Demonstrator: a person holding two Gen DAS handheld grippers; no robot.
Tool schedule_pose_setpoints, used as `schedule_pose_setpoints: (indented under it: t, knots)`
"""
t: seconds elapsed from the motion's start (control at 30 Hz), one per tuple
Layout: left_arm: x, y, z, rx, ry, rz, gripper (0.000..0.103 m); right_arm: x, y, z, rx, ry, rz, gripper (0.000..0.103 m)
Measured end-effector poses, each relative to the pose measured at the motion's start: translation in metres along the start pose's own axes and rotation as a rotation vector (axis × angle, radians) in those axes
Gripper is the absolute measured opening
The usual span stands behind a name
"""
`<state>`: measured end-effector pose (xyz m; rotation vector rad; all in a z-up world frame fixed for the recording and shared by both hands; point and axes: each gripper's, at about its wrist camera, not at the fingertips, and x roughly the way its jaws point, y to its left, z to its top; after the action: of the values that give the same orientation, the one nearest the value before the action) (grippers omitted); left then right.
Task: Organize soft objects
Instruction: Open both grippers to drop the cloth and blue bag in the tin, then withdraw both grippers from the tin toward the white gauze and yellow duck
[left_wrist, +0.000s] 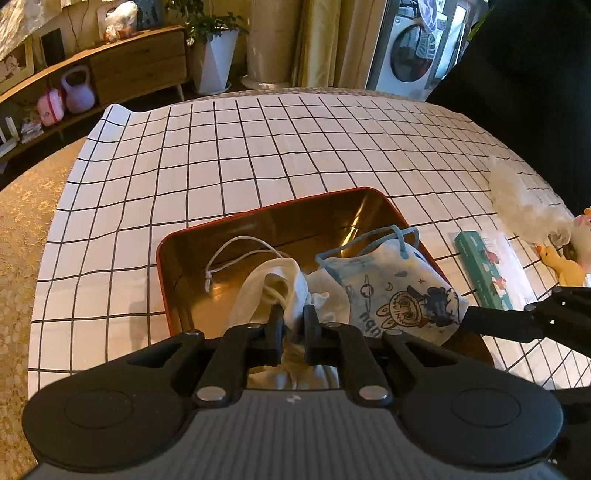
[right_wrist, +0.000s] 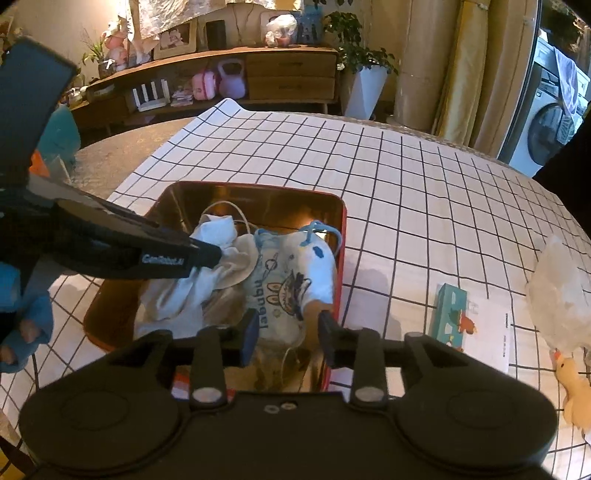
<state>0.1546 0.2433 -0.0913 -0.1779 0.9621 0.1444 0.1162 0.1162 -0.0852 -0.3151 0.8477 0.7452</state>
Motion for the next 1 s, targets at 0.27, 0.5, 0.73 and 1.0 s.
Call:
schedule_pose_setpoints:
  t: [0.27,0.5,0.73,1.0]
  knots:
    - [-0.011,-0.002,-0.001,-0.018,-0.010,-0.010,0.051,-0.017,0.002,-0.002,-0.001,-0.031,0.022,0.052]
    - [-0.030,-0.006,-0.003,-0.031,-0.045,0.000,0.059,-0.034,0.000,-0.005,0.006,-0.060,0.029,0.056]
    - [-0.054,-0.015,-0.005,-0.021,-0.081,0.005,0.059,-0.061,-0.005,-0.009,0.014,-0.104,0.040,0.066]
    - [-0.085,-0.037,-0.012,0.000,-0.136,-0.033,0.069,-0.096,-0.016,-0.018,0.036,-0.157,0.059,0.076]
